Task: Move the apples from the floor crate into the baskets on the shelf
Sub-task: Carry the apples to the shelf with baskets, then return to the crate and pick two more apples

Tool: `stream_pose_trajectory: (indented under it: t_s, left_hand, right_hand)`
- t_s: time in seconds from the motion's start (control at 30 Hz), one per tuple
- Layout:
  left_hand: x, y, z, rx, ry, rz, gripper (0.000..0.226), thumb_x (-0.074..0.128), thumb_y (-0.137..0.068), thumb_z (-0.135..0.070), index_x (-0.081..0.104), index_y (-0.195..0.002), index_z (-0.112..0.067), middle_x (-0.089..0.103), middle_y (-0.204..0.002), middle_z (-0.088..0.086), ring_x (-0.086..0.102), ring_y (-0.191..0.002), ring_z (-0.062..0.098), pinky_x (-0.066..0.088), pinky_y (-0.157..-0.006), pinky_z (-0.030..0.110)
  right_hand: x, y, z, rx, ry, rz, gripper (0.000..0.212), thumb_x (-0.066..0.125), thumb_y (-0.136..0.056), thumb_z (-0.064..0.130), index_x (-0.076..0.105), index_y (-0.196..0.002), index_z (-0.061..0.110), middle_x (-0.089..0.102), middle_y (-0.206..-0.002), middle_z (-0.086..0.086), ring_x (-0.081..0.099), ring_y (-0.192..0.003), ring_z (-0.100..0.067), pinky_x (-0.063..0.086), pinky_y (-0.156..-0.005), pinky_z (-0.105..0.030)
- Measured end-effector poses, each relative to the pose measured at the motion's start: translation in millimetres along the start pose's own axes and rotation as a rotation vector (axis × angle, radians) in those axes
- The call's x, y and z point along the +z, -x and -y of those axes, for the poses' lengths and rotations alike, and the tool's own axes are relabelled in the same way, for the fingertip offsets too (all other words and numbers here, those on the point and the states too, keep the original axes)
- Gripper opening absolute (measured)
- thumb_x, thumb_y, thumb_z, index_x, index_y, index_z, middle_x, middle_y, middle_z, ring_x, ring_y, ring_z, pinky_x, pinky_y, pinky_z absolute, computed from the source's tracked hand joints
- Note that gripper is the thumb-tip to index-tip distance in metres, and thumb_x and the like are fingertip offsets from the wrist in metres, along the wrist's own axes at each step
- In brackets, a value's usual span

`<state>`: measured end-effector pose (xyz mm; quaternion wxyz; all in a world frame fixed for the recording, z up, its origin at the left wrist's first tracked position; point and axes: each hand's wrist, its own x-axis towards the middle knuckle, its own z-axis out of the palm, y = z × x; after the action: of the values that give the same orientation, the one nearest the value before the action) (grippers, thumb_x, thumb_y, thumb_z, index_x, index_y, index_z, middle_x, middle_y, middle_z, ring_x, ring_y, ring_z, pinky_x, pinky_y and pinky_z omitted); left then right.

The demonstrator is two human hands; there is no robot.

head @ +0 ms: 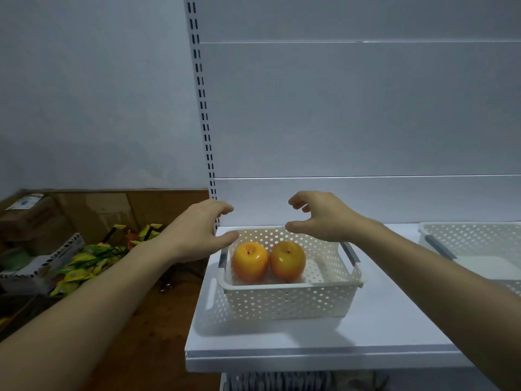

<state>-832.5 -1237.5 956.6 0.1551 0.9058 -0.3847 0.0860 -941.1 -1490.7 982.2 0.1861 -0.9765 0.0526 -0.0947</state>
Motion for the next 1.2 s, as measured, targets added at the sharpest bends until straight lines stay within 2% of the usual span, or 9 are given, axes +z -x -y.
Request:
stream_pose_trajectory:
  t_s: [0.17, 0.27, 0.4, 0.5, 0.6, 0.83, 1.07, 1.2]
  left_hand:
    - [-11.7, 24.7, 35.1, -0.151, 0.102, -0.141, 0.061, 0.063, -0.093, -0.046, 0.045, -0.147, -0.023, 0.049, -0.148, -0.004, 0.047, -0.133, 0.013, 0.041, -0.103, 0.027]
    - [-22.7, 49.4, 73.2, -0.262, 0.151, -0.199, 0.064, 0.061, -0.095, -0.046, 0.041, -0.15, -0.022, 0.047, -0.15, -0.003, 0.045, -0.136, 0.015, 0.041, -0.11, 0.035]
    - [-45.0, 93.6, 139.8, -0.372, 0.126, -0.227, 0.07, 0.059, -0.094, -0.049, 0.036, -0.153, -0.019, 0.045, -0.152, 0.0, 0.045, -0.137, 0.018, 0.043, -0.11, 0.041]
    - [-69.1, 130.0, 194.9, -0.424, 0.102, -0.26, 0.07, 0.059, -0.096, -0.046, 0.034, -0.154, -0.016, 0.04, -0.155, 0.002, 0.04, -0.141, 0.02, 0.038, -0.112, 0.037]
    - [-97.5, 166.1, 255.9, -0.459, 0.017, -0.243, 0.072, 0.058, -0.096, -0.047, 0.031, -0.155, -0.015, 0.037, -0.158, 0.003, 0.036, -0.144, 0.021, 0.034, -0.113, 0.036]
    - [-163.3, 251.6, 388.8, -0.528, -0.125, -0.247, 0.074, 0.058, -0.095, -0.048, 0.032, -0.154, -0.013, 0.036, -0.158, 0.004, 0.036, -0.144, 0.019, 0.033, -0.116, 0.033]
    - [-197.2, 332.1, 476.2, -0.692, -0.185, -0.266, 0.075, 0.056, -0.096, -0.051, 0.027, -0.156, -0.016, 0.032, -0.16, 0.0, 0.032, -0.146, 0.015, 0.032, -0.115, 0.03]
    - [-207.7, 358.5, 512.5, -0.772, -0.195, -0.287, 0.075, 0.056, -0.096, -0.05, 0.027, -0.157, -0.017, 0.031, -0.161, 0.0, 0.032, -0.146, 0.015, 0.034, -0.115, 0.031]
  right_hand:
    - [16.3, -9.1, 32.3, -0.029, -0.08, -0.038, 0.063, 0.068, -0.09, 0.042, 0.047, -0.145, 0.021, 0.052, -0.145, 0.004, 0.05, -0.129, -0.017, 0.041, -0.1, -0.03]
    - [34.0, -22.8, 70.3, -0.057, -0.154, -0.073, 0.062, 0.066, -0.092, 0.039, 0.045, -0.147, 0.02, 0.051, -0.147, 0.003, 0.048, -0.133, -0.018, 0.04, -0.105, -0.033]
    - [64.7, -49.7, 137.1, -0.067, -0.19, -0.03, 0.065, 0.066, -0.091, 0.039, 0.044, -0.148, 0.018, 0.051, -0.149, -0.002, 0.048, -0.134, -0.022, 0.039, -0.103, -0.031]
    - [92.7, -71.5, 199.7, -0.113, -0.229, -0.005, 0.067, 0.066, -0.091, 0.041, 0.042, -0.149, 0.019, 0.048, -0.15, -0.002, 0.048, -0.133, -0.022, 0.04, -0.099, -0.031]
    - [124.4, -93.7, 265.6, -0.18, -0.228, 0.044, 0.069, 0.064, -0.093, 0.041, 0.037, -0.152, 0.018, 0.049, -0.148, -0.003, 0.054, -0.12, -0.018, 0.039, -0.094, -0.028]
    - [200.5, -156.6, 394.7, -0.353, -0.123, 0.108, 0.076, 0.064, -0.092, 0.048, 0.033, -0.154, 0.017, 0.04, -0.157, -0.004, 0.038, -0.143, -0.023, 0.037, -0.112, -0.037]
    - [266.1, -206.1, 506.7, -0.561, -0.098, 0.15, 0.081, 0.065, -0.092, 0.048, 0.028, -0.156, 0.016, 0.035, -0.16, -0.004, 0.033, -0.146, -0.021, 0.03, -0.114, -0.033]
    - [301.7, -234.7, 565.9, -0.674, -0.124, 0.162, 0.082, 0.064, -0.091, 0.05, 0.026, -0.157, 0.017, 0.034, -0.161, -0.004, 0.032, -0.146, -0.022, 0.03, -0.115, -0.036]
